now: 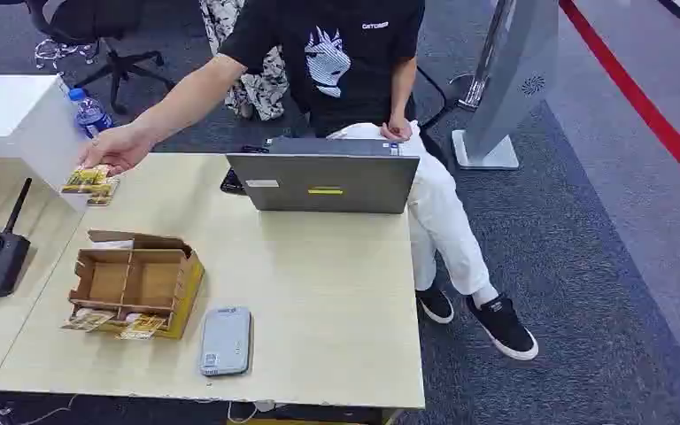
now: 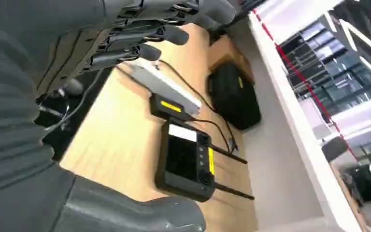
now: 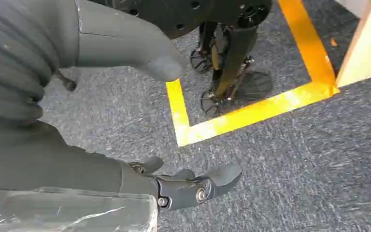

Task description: Pass the card to the sensor for recognition and then transmit it.

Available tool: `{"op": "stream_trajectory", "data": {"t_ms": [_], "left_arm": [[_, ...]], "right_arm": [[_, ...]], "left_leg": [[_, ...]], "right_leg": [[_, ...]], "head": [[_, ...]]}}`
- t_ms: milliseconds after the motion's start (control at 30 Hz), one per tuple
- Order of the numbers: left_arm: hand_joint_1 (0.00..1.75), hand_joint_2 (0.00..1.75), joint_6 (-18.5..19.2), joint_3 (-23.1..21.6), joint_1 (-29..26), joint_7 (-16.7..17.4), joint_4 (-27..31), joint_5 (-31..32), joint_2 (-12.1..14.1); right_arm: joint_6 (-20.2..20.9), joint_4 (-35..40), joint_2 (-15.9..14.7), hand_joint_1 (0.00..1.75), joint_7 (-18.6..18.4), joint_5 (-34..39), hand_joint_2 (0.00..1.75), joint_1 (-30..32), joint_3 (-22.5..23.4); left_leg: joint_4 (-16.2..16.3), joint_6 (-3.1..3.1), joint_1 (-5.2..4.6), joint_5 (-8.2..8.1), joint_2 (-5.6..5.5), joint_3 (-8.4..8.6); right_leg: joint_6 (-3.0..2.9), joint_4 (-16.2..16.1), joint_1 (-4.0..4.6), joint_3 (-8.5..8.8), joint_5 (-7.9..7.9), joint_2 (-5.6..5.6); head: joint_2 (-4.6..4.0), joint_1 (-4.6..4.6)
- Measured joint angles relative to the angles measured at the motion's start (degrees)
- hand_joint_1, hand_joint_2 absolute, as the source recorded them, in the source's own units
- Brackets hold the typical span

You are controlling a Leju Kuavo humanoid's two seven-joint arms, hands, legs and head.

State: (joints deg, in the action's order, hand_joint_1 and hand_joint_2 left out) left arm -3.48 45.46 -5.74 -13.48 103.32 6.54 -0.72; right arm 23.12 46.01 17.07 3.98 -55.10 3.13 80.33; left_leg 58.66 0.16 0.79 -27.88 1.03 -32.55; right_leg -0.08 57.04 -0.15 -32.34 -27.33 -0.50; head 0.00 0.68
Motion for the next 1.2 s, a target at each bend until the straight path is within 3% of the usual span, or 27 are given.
{"op": "stream_trajectory", "data": {"t_ms": [467, 1200], "left_arm": [[0.0, 1.75, -6.91, -19.3, 2.8, 3.19, -0.46, 19.39, 11.65], [0.0, 1.75, -18.19, -48.54, 7.85, 7.5, -6.97, 48.37, 28.92]], "right_arm": [[0.52, -1.79, -0.04, 0.0, 1.46, -5.38, 1.75, -1.2, 2.67], [-1.73, -11.08, -2.32, 0.0, 3.48, -14.73, 1.75, -3.23, 6.45]], "left_leg": [[0.0, -0.02, 0.0, 0.01, 0.01, -0.01], [0.0, -0.02, 0.0, 0.02, 0.01, -0.04]], "right_leg": [[-0.01, 0.01, 0.0, -0.03, 0.01, 0.02], [-0.02, 0.01, 0.0, -0.04, 0.01, 0.04]], "head": [[0.0, 0.02], [0.0, 0.02]]}}
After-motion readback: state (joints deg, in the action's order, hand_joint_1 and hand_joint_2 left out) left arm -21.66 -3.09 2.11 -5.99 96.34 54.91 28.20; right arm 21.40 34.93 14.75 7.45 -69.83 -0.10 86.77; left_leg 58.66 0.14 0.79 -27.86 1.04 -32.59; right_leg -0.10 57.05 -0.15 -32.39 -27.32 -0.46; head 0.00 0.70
